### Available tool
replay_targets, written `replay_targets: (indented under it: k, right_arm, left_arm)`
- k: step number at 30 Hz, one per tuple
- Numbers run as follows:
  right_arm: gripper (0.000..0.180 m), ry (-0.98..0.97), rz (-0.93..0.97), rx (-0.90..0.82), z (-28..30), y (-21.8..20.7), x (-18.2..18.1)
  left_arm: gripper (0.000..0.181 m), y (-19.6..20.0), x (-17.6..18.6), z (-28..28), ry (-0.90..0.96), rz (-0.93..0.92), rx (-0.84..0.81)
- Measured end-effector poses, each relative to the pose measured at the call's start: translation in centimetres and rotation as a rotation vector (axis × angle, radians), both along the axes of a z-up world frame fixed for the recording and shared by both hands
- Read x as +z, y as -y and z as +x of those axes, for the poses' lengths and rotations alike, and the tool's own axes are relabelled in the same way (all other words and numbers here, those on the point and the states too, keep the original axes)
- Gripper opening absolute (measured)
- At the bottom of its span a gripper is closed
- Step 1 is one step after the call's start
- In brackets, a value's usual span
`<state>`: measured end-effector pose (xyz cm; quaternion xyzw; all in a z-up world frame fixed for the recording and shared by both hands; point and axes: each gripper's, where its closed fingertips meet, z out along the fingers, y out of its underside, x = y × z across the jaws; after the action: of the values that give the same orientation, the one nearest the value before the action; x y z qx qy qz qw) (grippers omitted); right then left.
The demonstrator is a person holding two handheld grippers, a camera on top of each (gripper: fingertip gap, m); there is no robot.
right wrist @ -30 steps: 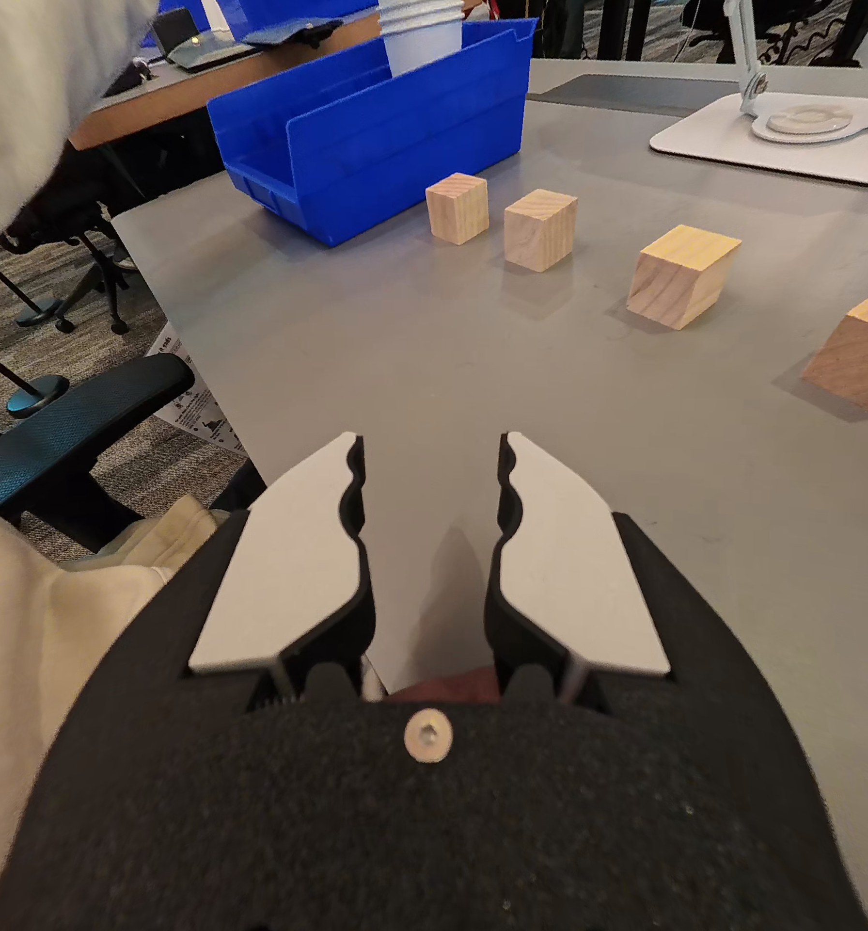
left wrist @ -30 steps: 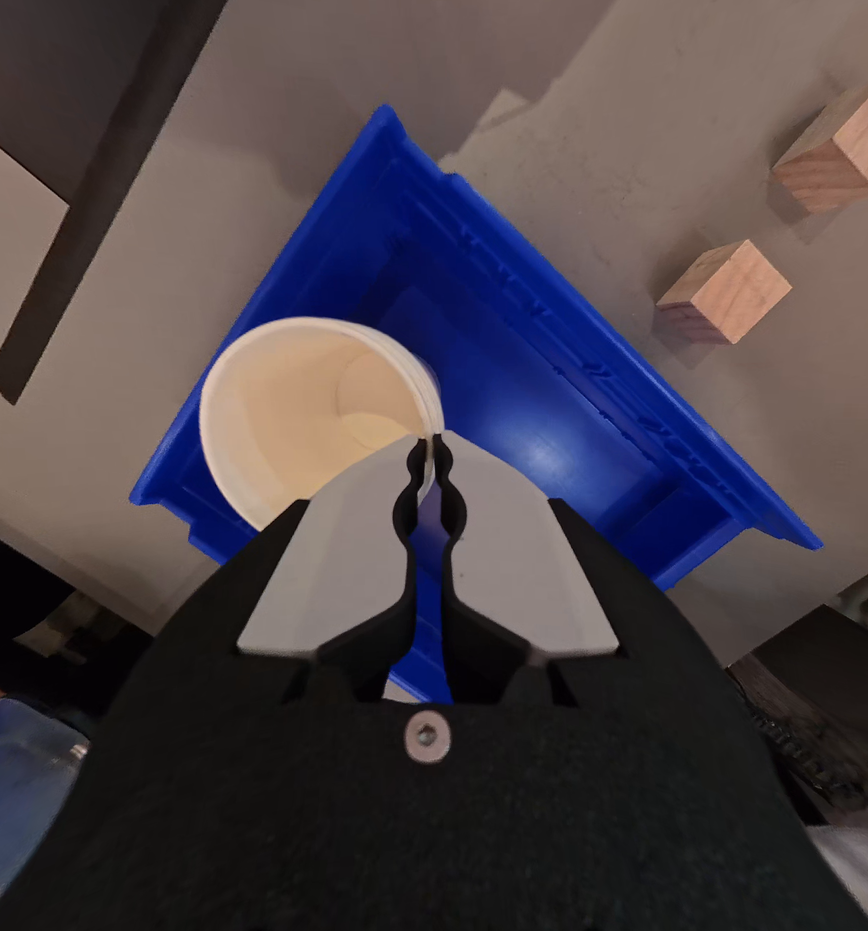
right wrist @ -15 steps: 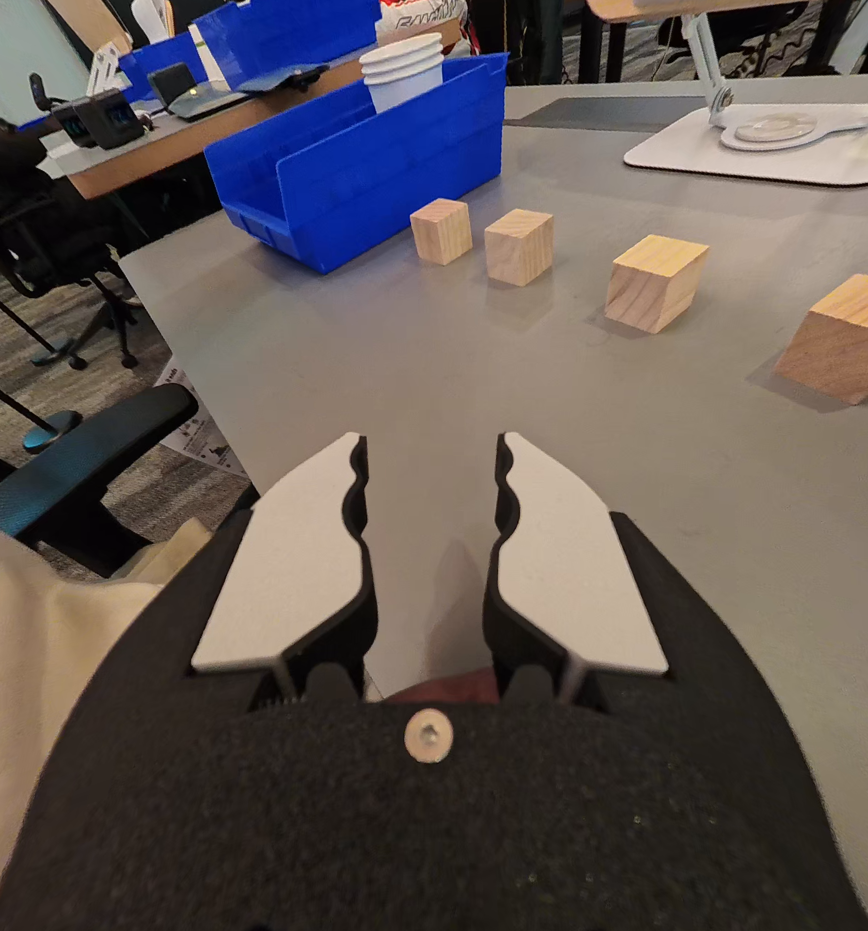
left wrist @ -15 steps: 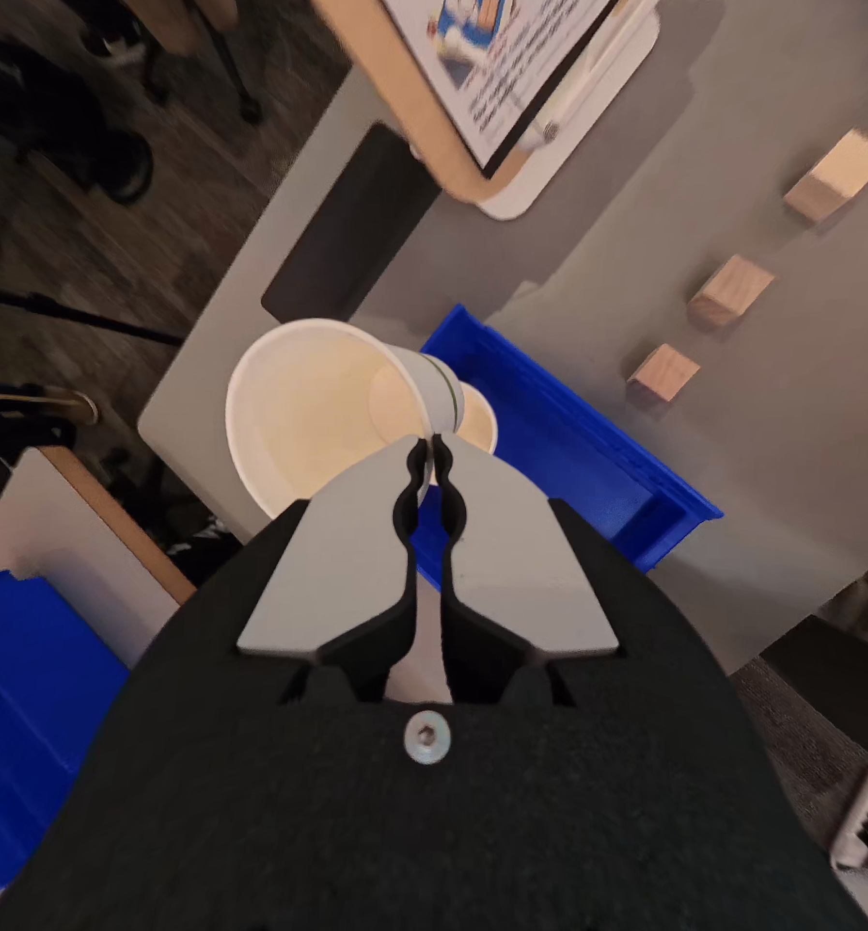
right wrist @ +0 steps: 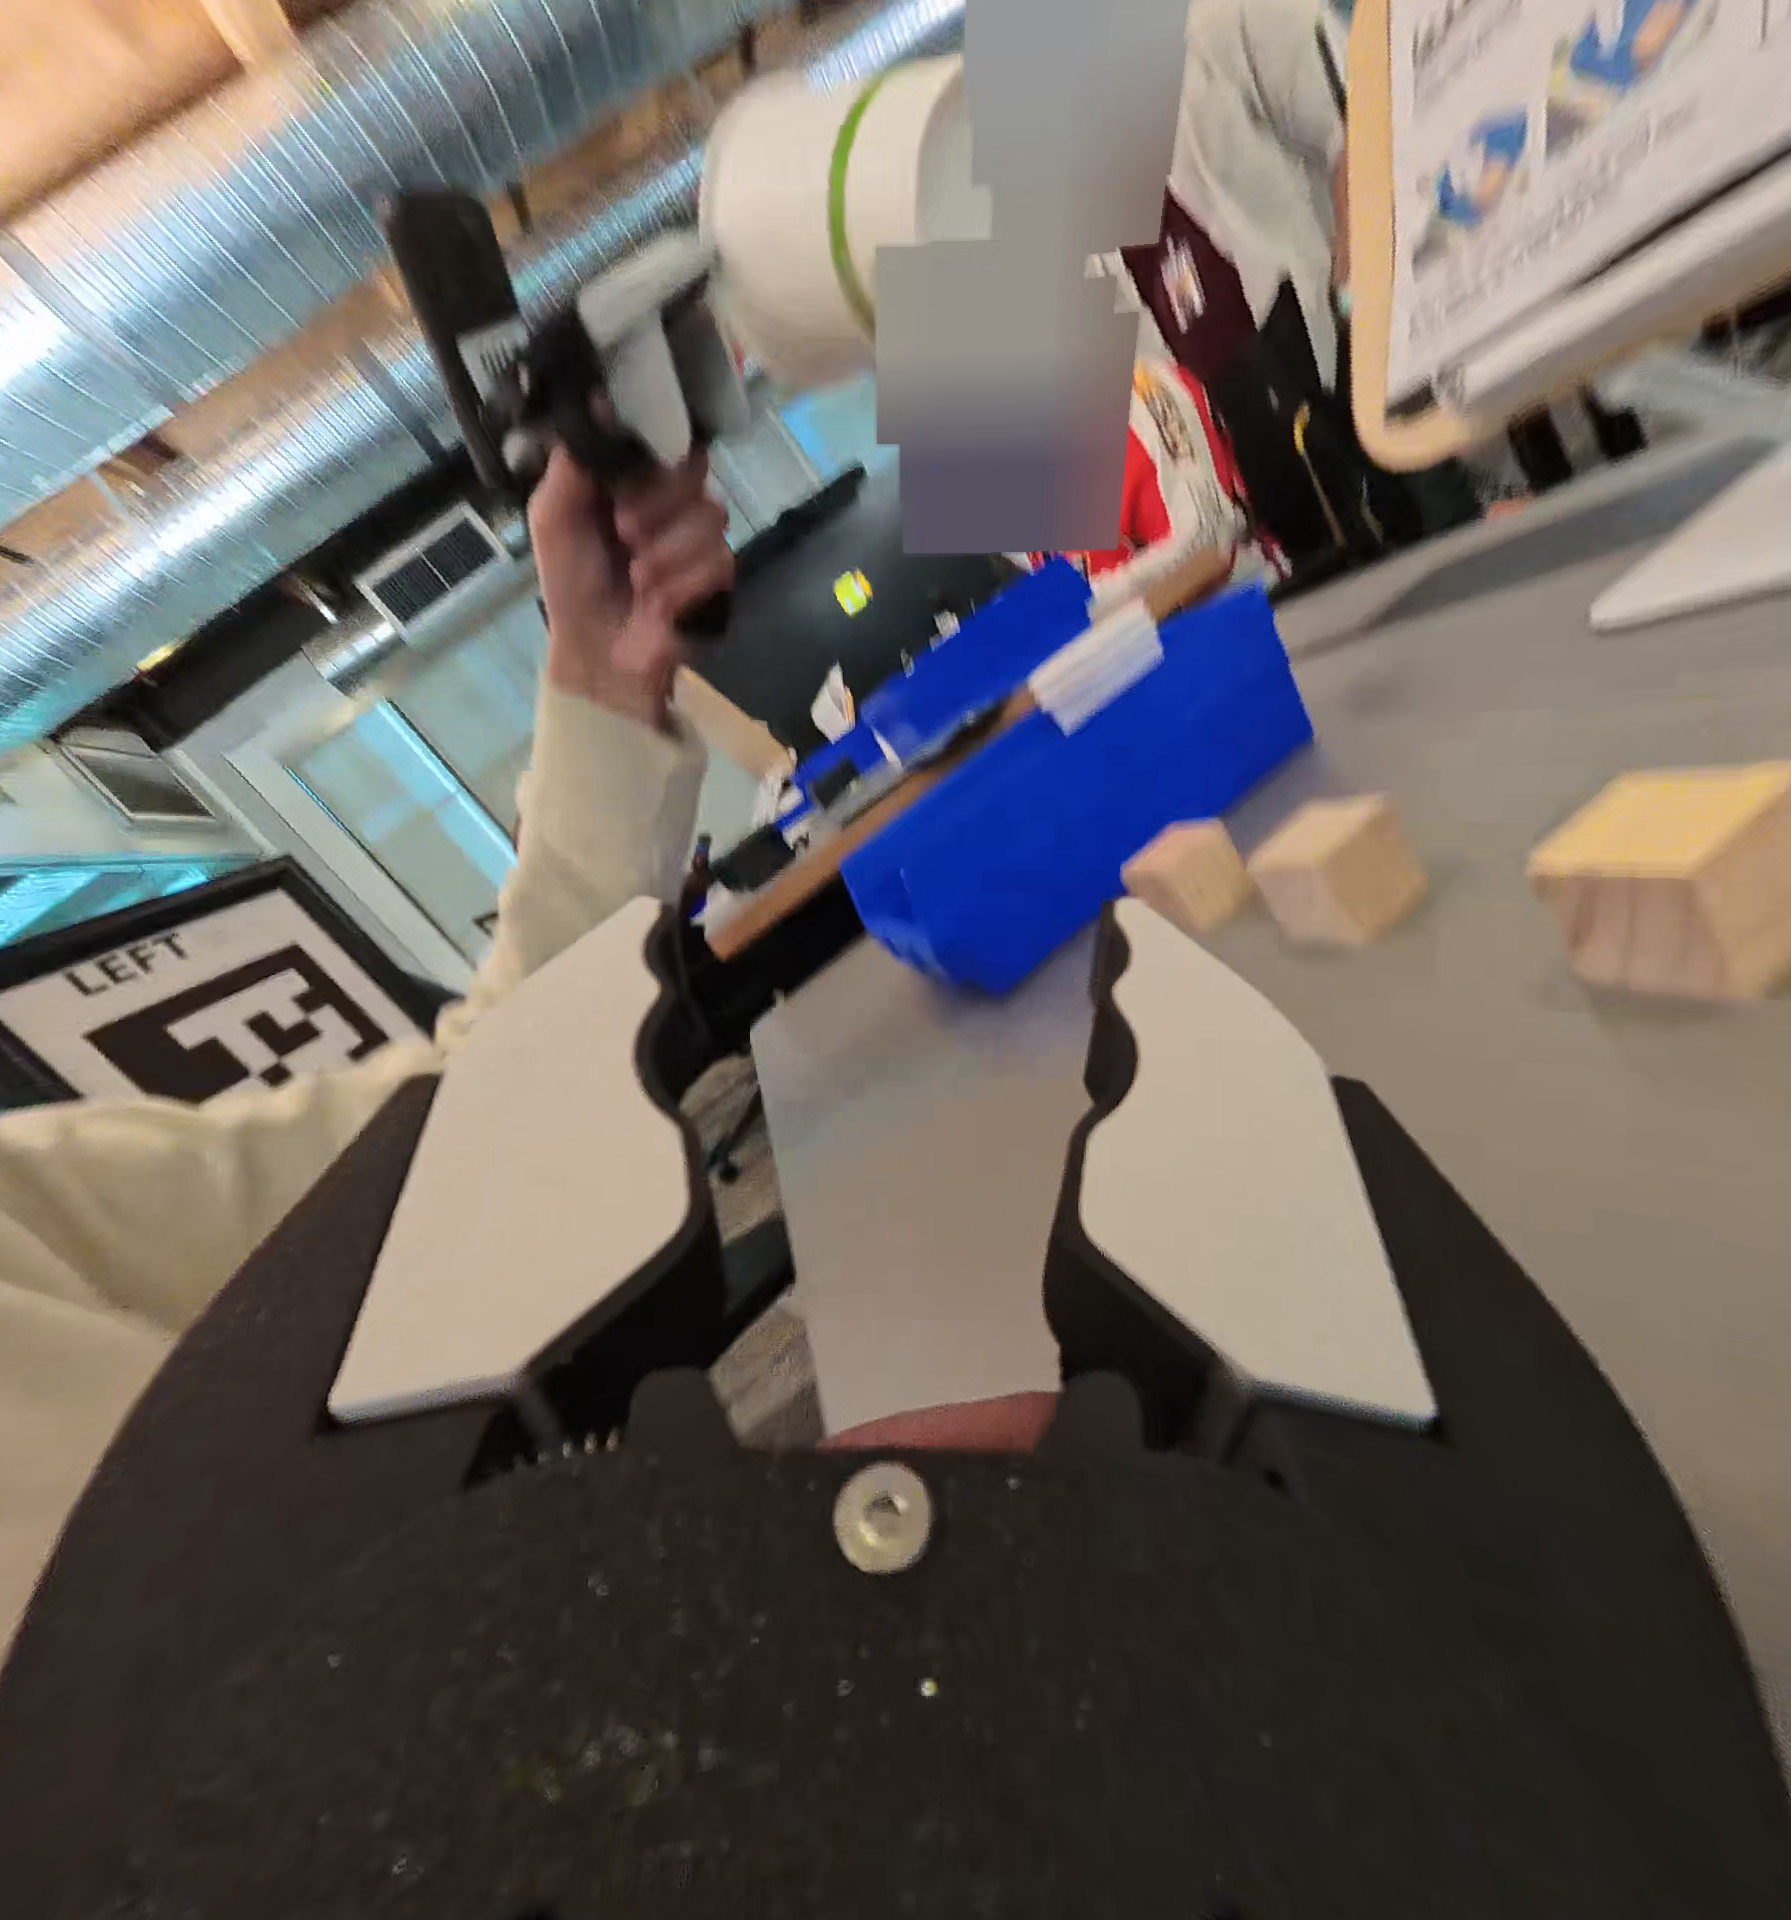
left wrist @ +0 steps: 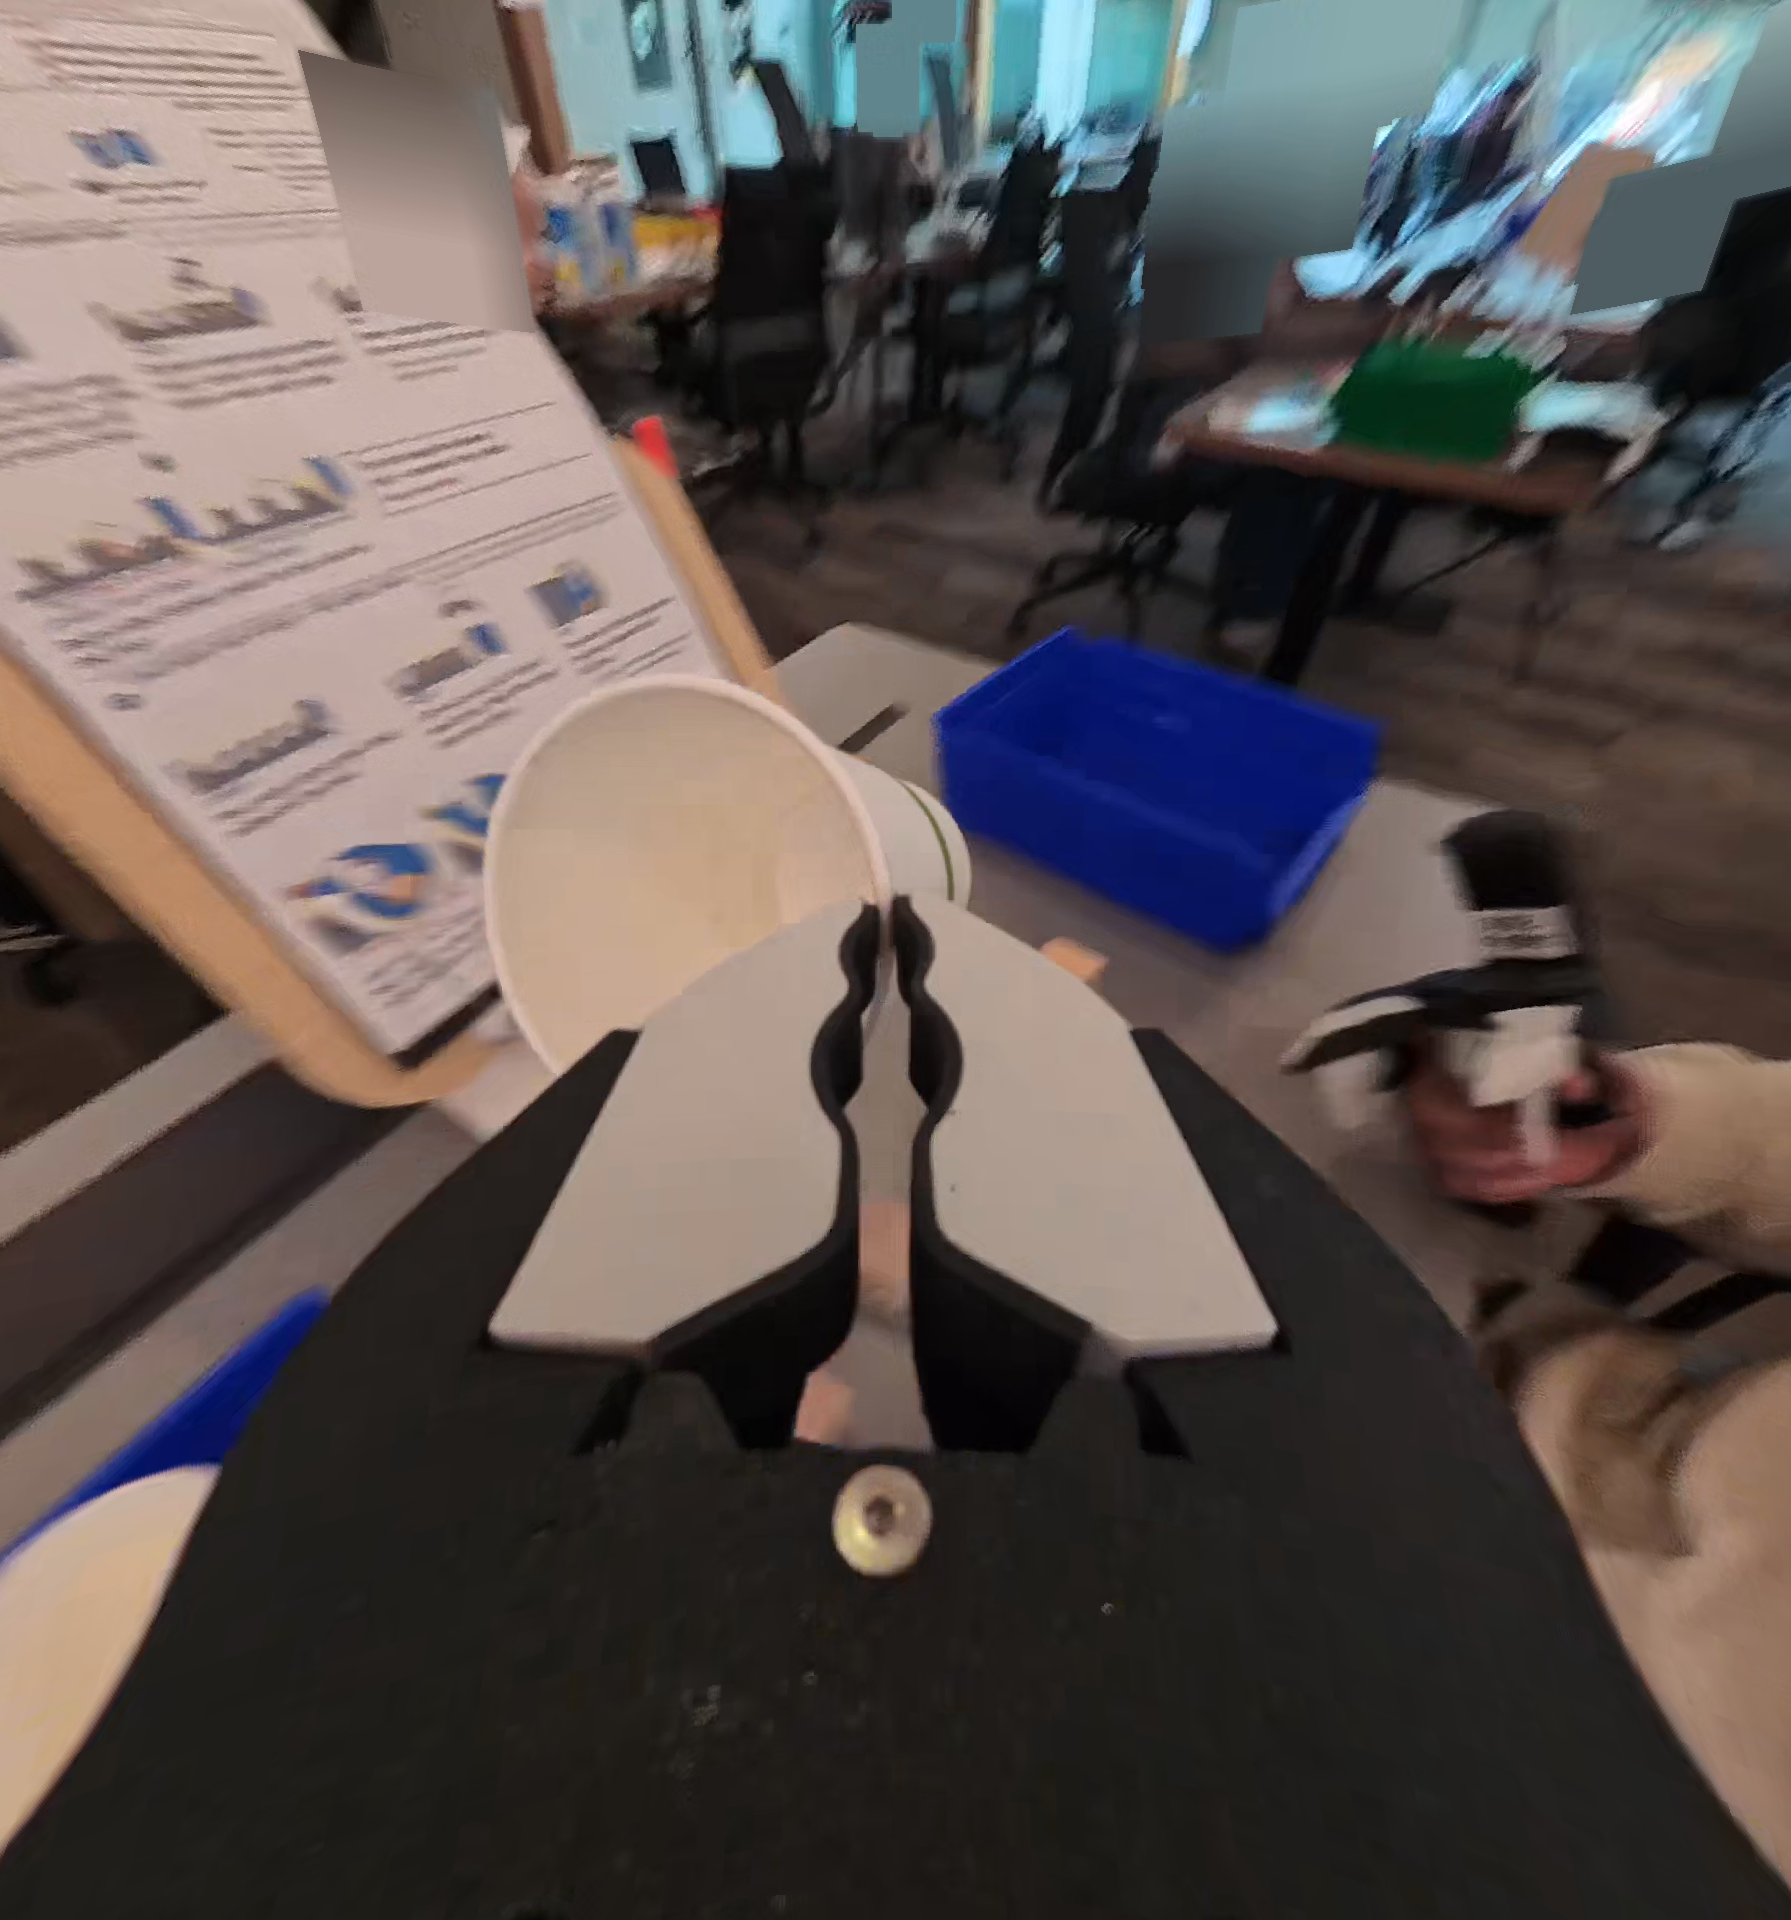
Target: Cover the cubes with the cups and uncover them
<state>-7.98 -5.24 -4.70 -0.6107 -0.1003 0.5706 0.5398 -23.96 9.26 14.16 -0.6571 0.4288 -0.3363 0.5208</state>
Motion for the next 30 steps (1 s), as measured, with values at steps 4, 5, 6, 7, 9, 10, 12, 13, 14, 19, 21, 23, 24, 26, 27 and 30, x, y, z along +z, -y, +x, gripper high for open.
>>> replay_targets:
  k: [4,5,6,7,9,10,12,13,14,19,21,23,24,26,27,30]
  right_arm:
    - [0.085,0.046,0.150,-0.039,-0.4,-3.4,3.1]
    - [0.087,0.069,0.191,-0.043,-0.6,-3.9,3.9]
    - [0.089,0.101,0.229,-0.061,-0.7,-4.3,4.4]
    - [0.089,0.129,0.266,-0.081,-0.8,-4.5,4.8]
    - [0.093,0.202,0.324,-0.083,-1.3,-4.1,4.8]
    - [0.093,0.215,0.343,-0.095,-1.4,-4.0,4.8]
    - [0.093,0.213,0.363,-0.084,-2.0,-3.4,4.9]
    - [0.094,0.227,0.357,-0.078,-2.4,-3.3,4.6]
    - [0.102,0.241,0.350,-0.091,-2.6,-3.5,4.4]
    - [0.086,0.251,0.349,-0.144,-2.0,-4.5,4.0]
    - [0.092,0.286,0.348,-0.142,-1.9,-5.0,3.4]
    - [0.091,0.301,0.355,-0.063,-2.7,-4.4,2.8]
    - [0.082,0.313,0.369,-0.030,-3.0,-3.9,2.6]
    - [0.080,0.343,0.363,0.010,-3.5,-3.6,2.0]
    - [0.080,0.361,0.362,0.025,-3.5,-3.5,1.8]
    - [0.079,0.402,0.353,0.030,-3.5,-3.5,1.5]
  left_arm:
    - [0.003,5.6,-1.5,4.0,0.218,-0.128,-0.165]
    - [0.002,6.5,-2.0,4.8,0.252,-0.148,-0.187]
    - [0.002,7.4,-2.7,5.4,0.274,-0.165,-0.205]
    - [0.002,8.2,-3.5,6.0,0.292,-0.186,-0.227]
    - [0.002,9.5,-4.6,6.7,0.339,-0.225,-0.258]
    - [0.002,10.1,-5.2,7.1,0.364,-0.247,-0.274]
    - [0.002,10.7,-6.5,7.7,0.393,-0.297,-0.295]
    - [0.003,11.1,-7.2,8.2,0.397,-0.329,-0.316]
    - [0.002,11.3,-7.9,8.6,0.393,-0.361,-0.335]
    - [0.003,12.1,-9.1,8.5,0.437,-0.444,-0.382]
    - [0.003,12.8,-9.5,8.3,0.441,-0.473,-0.413]
    - [0.003,12.8,-10.2,8.1,0.442,-0.482,-0.404]
    - [0.003,13.0,-10.5,8.1,0.433,-0.489,-0.421]
    - [0.003,13.5,-10.8,7.8,0.450,-0.521,-0.465]
    - [0.003,13.8,-11.0,7.7,0.448,-0.534,-0.481]
    - [0.003,13.5,-12.0,7.3,0.407,-0.525,-0.450]
